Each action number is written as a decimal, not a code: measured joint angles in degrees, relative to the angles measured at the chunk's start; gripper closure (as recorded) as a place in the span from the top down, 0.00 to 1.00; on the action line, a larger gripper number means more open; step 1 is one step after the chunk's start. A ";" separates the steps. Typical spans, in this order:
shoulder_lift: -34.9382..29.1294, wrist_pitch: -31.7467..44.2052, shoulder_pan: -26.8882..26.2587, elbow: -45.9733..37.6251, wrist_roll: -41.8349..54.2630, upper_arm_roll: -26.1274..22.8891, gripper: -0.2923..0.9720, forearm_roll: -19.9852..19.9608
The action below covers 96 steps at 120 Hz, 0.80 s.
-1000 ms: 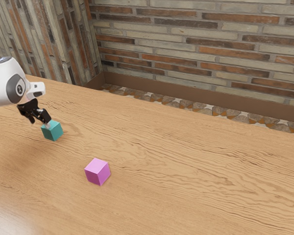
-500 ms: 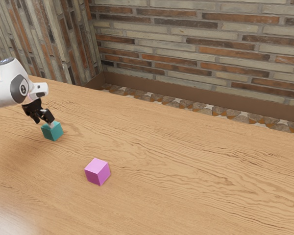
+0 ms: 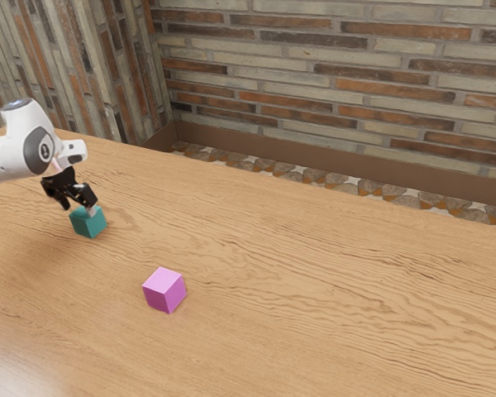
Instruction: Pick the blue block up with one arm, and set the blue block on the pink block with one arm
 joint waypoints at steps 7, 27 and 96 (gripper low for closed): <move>0.58 -0.03 -0.05 0.62 -0.40 0.00 0.77 0.15; 2.29 -0.07 -0.14 2.33 -1.32 -0.14 0.77 0.33; 4.91 0.32 0.02 2.14 -0.66 -0.32 0.77 0.03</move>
